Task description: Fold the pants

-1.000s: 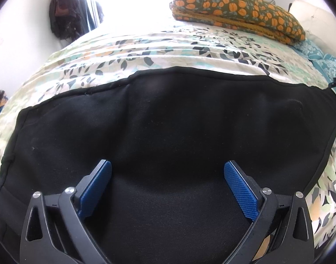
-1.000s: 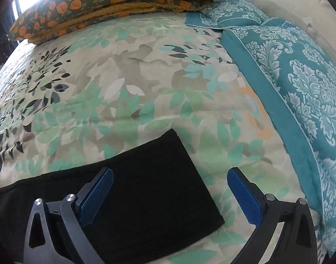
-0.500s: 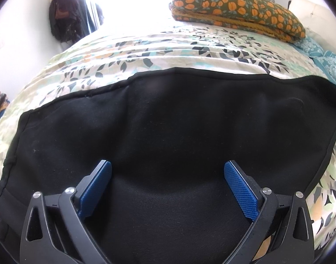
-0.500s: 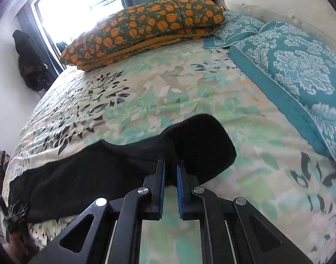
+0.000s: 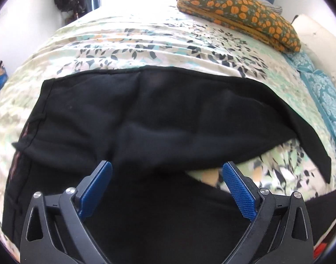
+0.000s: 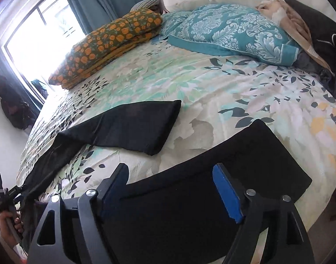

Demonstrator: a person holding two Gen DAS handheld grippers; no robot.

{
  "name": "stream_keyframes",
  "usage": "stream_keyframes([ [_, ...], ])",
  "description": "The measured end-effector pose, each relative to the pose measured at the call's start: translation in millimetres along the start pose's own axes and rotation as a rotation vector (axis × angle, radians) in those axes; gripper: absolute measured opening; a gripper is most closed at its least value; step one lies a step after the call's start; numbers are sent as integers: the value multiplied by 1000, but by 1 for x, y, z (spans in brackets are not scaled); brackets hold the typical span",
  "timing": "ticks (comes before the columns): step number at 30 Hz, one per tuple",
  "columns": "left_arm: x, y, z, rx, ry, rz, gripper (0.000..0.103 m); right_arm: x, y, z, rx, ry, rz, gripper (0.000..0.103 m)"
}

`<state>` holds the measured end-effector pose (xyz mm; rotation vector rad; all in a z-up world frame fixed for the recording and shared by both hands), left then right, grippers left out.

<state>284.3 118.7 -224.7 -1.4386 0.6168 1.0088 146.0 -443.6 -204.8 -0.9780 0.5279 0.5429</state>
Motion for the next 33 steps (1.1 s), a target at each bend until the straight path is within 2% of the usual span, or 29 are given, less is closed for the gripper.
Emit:
stream_keyframes([
  [3,-30,43,-7,77,-12,-32,101,5,27,31,-84,-34,28,88],
  [7,-50,83,-16,103,-11,-24,101,28,52,68,-211,-120,101,88],
  [11,-53,90,-23,95,-17,-10,101,49,55,80,-273,-129,119,88],
  [14,-55,83,-29,103,-50,-55,101,56,52,79,-259,-144,130,88],
  [16,-48,81,-35,127,-77,-72,101,58,54,77,-237,-164,147,88],
  [18,-29,88,-42,166,-118,-50,101,60,56,75,-225,-174,161,88],
  [20,-3,104,-47,201,-141,-5,102,62,59,73,-227,-159,179,88],
  [21,-4,107,-44,164,-119,-60,102,63,61,70,-221,-151,193,88],
  [22,-7,107,-41,140,-111,-81,103,64,63,66,-212,-137,210,88],
  [24,-8,105,-43,142,-133,-34,102,62,64,55,-185,-96,216,88],
  [26,-21,100,-48,141,-119,-15,101,46,59,45,-169,-29,170,88],
  [29,-49,98,-65,169,-57,-103,101,25,56,23,-135,77,133,88],
  [31,-48,103,-81,216,-24,-91,101,19,55,-7,-69,138,135,91],
  [33,-31,114,-96,274,-18,-25,101,19,56,-54,99,181,153,91],
])
Point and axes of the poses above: each gripper's, at about its wrist camera, not at the fingertips, and x roughly the way its jaws point, z to its left, y to its underside, the point moved 5 cm from there along x, roughly the way its jaws point, and after that the axes turned 14 degrees about -y, right-handed, at the moved point
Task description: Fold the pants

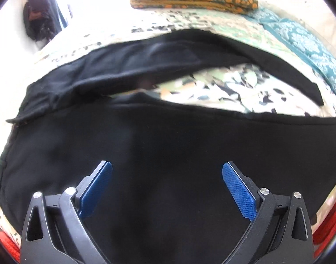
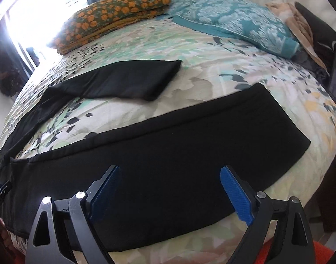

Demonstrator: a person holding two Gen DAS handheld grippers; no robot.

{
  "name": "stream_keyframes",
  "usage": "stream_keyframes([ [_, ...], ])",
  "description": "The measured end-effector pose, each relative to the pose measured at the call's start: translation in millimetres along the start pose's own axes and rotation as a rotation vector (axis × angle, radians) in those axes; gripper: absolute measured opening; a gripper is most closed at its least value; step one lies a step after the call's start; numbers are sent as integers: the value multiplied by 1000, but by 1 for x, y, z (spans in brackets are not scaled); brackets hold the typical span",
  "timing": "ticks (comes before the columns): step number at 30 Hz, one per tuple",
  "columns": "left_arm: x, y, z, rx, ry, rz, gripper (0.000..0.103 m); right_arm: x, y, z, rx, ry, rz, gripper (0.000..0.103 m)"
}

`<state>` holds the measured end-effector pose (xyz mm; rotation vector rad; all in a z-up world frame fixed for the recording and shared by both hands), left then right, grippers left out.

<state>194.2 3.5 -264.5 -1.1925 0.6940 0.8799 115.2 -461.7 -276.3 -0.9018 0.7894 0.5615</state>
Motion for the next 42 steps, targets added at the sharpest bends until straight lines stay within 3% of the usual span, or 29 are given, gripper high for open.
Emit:
stream_keyframes([
  [1,9,6,-6,25,-21,21,102,1,-4,-17,62,-24,-13,91],
  [2,10,8,-7,28,-31,-11,102,-4,-10,-25,83,-48,-52,91],
  [3,6,9,-6,17,-32,-46,102,-10,-15,-29,78,-11,-78,91],
  [5,4,10,-3,10,-25,-9,102,-16,-18,-32,52,76,-95,91],
  [6,2,8,0,1,-20,4,101,-18,-18,-32,66,57,-108,91],
  [8,-7,0,11,-39,-9,-15,101,-24,-17,-25,63,17,-137,91],
  [13,-5,-21,38,-132,-34,-43,101,-24,-24,13,-82,-3,-159,91],
  [17,30,-17,61,-175,-117,21,101,-13,-23,44,-170,-49,-133,91],
  [18,40,-11,65,-186,-108,50,103,-11,-24,50,-184,-77,-128,91],
  [20,39,-5,71,-223,-63,-9,103,0,-30,63,-204,-135,-80,91],
  [22,39,-4,67,-208,-81,-22,103,14,-39,85,-260,-175,-36,91],
  [25,38,-4,64,-203,-98,-40,103,53,-56,130,-466,-121,61,91],
  [28,38,-3,63,-208,-92,-43,103,102,-72,153,-645,40,131,89],
  [29,39,-2,63,-208,-90,-42,103,118,-74,154,-683,81,169,86],
  [30,39,-2,63,-207,-89,-39,103,133,-75,153,-710,114,213,70],
  [32,39,-1,65,-199,-84,-15,103,137,-85,149,-689,92,213,33],
  [33,39,-4,65,-189,-79,15,102,128,-93,147,-664,110,170,4],
  [35,34,-10,67,-185,-39,68,101,92,-109,142,-581,64,34,5],
  [37,24,-24,74,-223,9,38,101,59,-116,133,-510,22,-53,5],
  [39,20,-46,82,-271,24,11,101,40,-119,119,-433,-22,-103,5],
  [42,36,-86,94,-375,97,42,101,36,-114,105,-375,-79,-133,5],
])
Point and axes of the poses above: each gripper's, at about its wrist camera, not at the fingertips, and x roughly the way its jaws point, z to its left, y to its underside, the point moved 5 cm from there along x, roughly the way its jaws point, and after that the axes turned 14 degrees about -y, right-handed, at the moved point
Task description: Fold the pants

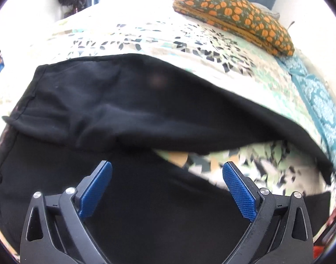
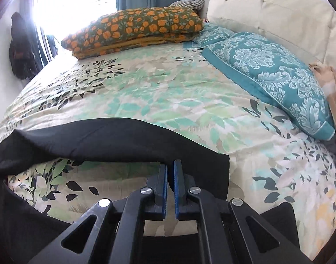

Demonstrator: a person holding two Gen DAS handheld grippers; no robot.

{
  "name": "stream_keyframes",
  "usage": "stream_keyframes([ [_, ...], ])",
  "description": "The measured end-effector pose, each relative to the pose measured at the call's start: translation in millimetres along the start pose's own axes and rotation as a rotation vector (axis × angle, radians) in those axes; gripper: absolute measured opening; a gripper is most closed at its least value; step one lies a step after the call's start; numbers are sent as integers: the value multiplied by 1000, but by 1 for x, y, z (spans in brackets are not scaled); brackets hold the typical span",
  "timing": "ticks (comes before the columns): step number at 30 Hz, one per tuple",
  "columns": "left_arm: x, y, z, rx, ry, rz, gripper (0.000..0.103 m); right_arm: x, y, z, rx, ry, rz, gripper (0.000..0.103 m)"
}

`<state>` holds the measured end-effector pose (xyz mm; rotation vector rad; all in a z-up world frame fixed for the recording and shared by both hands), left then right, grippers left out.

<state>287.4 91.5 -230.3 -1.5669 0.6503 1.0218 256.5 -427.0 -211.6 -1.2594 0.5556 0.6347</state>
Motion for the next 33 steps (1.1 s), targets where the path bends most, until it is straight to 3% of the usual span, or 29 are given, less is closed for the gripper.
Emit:
stream_keyframes([
  [3,24,-42,5,-125,23,38,101,7,11,-2,32,-24,0,5],
  [9,80,-107,-4,-241,83,117,101,-3,7,-4,57,-42,-52,5],
  [13,110,-124,8,-353,37,159,101,-31,-3,0,29,-40,-127,5],
  [17,119,-128,26,-480,101,181,98,-65,-10,7,-1,-51,-193,5],
  [18,118,-127,29,-493,111,181,91,-74,-12,7,0,-61,-209,5],
  [19,117,-127,31,-495,113,183,74,-81,-12,8,-4,-66,-222,5],
  [20,120,-127,33,-483,110,205,4,-87,-13,8,-9,-67,-229,5],
  [21,124,-125,33,-480,140,252,4,-90,-14,8,-12,-76,-231,5],
  [23,118,-127,34,-497,179,257,4,-86,-20,6,-29,-78,-208,5],
  [25,97,-134,34,-490,203,222,4,-79,-33,1,-43,-75,-190,5],
  [28,37,-137,44,-499,300,112,4,-95,-60,-1,-82,-80,-233,5],
  [31,-24,-107,67,-454,361,30,4,-122,-62,6,-157,-92,-224,5],
  [33,-51,-60,84,-401,342,34,4,-130,-37,1,-149,-110,-158,5],
])
Point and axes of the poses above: each gripper's, at about its wrist camera, not at the fingertips, and x roughly the way its jaws point, z to its left, y to its underside, the point moved 5 cm from there along x, roughly the way its jaws point, and after that the axes turned 14 degrees about -y, right-handed, at the moved point
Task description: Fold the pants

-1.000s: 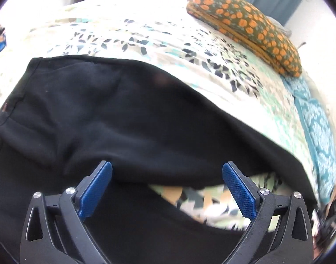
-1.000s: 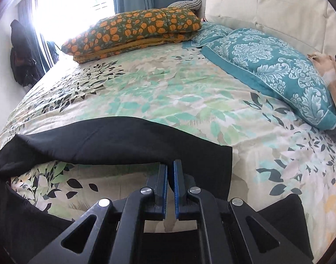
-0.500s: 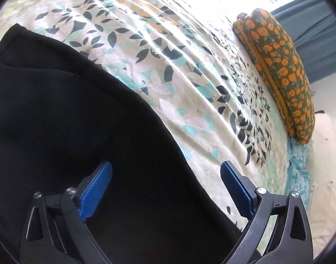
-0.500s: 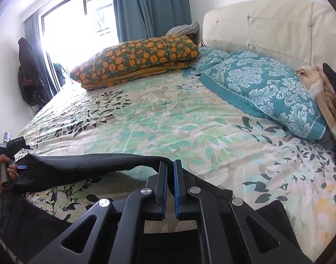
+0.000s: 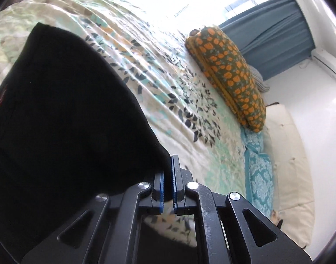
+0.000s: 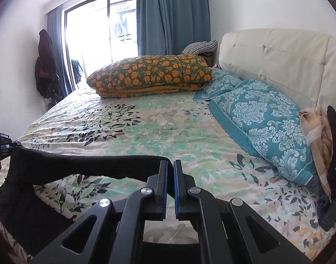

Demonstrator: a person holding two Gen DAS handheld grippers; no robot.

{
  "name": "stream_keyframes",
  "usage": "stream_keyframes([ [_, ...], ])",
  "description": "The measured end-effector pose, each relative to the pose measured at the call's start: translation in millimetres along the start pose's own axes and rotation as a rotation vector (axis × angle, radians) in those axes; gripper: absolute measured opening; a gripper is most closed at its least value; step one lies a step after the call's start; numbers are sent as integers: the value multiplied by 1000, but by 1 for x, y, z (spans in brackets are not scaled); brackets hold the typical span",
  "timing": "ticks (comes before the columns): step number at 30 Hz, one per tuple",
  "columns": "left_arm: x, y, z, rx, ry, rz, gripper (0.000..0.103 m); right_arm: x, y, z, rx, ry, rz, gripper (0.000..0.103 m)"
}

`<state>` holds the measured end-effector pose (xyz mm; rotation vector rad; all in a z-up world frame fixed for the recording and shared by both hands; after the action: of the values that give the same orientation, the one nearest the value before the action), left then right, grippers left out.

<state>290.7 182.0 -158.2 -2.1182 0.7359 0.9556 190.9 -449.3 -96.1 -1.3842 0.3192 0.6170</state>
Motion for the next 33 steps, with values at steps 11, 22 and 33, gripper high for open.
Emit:
stream_keyframes([
  [11,2,126,83,41,-142,112,4,-5,175,-39,343,3,525,73],
  [22,-2,121,77,35,-82,94,4,-55,213,-109,1167,-108,214,75],
  [33,-4,125,85,43,-91,101,4,-26,225,-91,1189,-146,237,16],
])
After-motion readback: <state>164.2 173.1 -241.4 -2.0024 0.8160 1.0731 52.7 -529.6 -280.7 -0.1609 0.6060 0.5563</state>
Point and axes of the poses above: each gripper's, at about its wrist camera, not at the fingertips, and x roughly the way its jaws point, z to its left, y to its underside, the point moved 5 cm from there along x, roughly the way its jaws point, and after that the axes turned 14 degrees about -y, right-handed, at the moved point
